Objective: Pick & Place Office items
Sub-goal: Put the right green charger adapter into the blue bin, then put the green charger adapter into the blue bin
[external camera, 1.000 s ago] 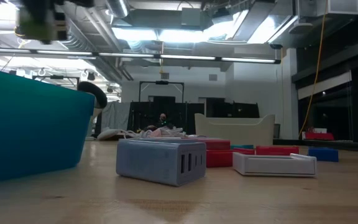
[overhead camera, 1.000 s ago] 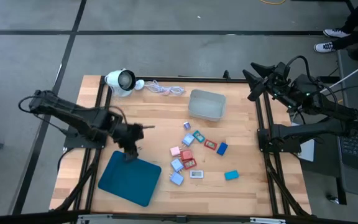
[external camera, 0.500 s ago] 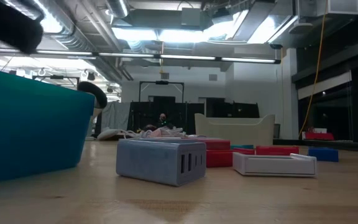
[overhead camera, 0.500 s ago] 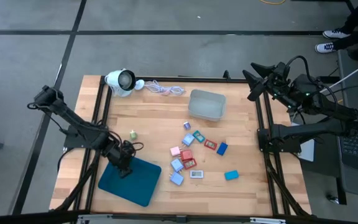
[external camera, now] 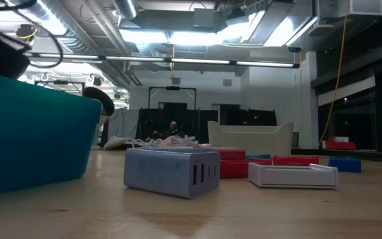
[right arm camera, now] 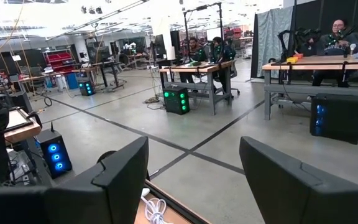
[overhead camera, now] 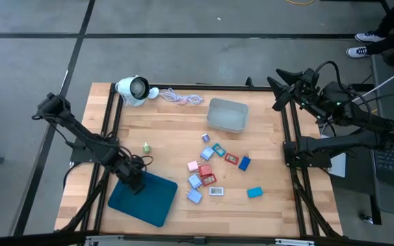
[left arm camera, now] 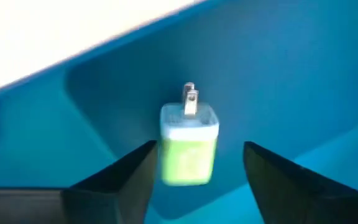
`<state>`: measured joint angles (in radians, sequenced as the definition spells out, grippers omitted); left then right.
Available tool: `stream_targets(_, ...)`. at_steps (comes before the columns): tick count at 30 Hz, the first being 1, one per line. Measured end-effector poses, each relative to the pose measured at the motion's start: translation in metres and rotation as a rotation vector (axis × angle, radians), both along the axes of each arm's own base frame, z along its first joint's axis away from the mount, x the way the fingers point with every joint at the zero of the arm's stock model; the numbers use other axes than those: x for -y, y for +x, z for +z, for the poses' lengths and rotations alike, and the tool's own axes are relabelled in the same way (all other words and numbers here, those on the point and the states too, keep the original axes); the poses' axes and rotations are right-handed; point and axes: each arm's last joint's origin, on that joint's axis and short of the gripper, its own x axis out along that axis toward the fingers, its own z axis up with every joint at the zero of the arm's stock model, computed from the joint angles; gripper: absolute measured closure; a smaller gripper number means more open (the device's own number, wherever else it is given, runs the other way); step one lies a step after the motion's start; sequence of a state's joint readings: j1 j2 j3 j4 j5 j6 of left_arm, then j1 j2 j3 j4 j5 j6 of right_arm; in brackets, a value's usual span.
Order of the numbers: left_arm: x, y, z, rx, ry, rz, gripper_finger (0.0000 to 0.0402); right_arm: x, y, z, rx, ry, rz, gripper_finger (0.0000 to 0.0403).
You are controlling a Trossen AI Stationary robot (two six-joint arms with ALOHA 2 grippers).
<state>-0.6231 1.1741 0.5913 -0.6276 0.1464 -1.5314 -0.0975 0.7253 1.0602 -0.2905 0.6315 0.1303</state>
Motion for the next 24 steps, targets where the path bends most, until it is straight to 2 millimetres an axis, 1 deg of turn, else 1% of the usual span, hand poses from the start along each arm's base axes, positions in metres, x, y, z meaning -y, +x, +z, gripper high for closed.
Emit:
stream_targets(3, 0.002, 0.004, 0.013, 0.051, -0.020, -0.018, 0.0131, 0.000, 0.000, 0.000, 0.000, 0.000, 0.000, 0.0146)
stream_targets(6, 0.000, 0.005, 0.023, 0.039, -0.012, 0.013, 0.0115, 0.000, 0.000, 0.000, -0.002, -0.003, 0.000, 0.0146)
stream_targets(10, -0.010, 0.007, 0.041, 0.044, 0.035, 0.188, 0.0107, 0.000, 0.000, 0.000, -0.002, -0.003, 0.000, 0.0146)
stream_targets(13, -0.020, 0.005, 0.050, 0.031, 0.056, 0.367, 0.0106, 0.000, 0.000, 0.000, -0.001, -0.003, 0.000, 0.0146)
stream_targets(16, -0.032, -0.001, 0.051, -0.048, 0.089, 0.578, 0.0105, 0.000, 0.000, 0.000, -0.001, -0.003, 0.001, 0.0146)
stream_targets(18, -0.038, -0.004, 0.049, -0.120, 0.123, 0.679, 0.0105, 0.000, 0.000, 0.000, -0.001, -0.003, 0.001, 0.0146)
stream_targets(21, -0.046, -0.002, 0.044, -0.173, 0.177, 0.764, 0.0105, 0.000, 0.000, 0.000, -0.004, -0.006, 0.004, 0.0146)
stream_targets(24, -0.055, 0.004, 0.040, -0.194, 0.217, 0.796, 0.0104, 0.000, 0.000, 0.000, -0.007, -0.010, 0.014, 0.0146)
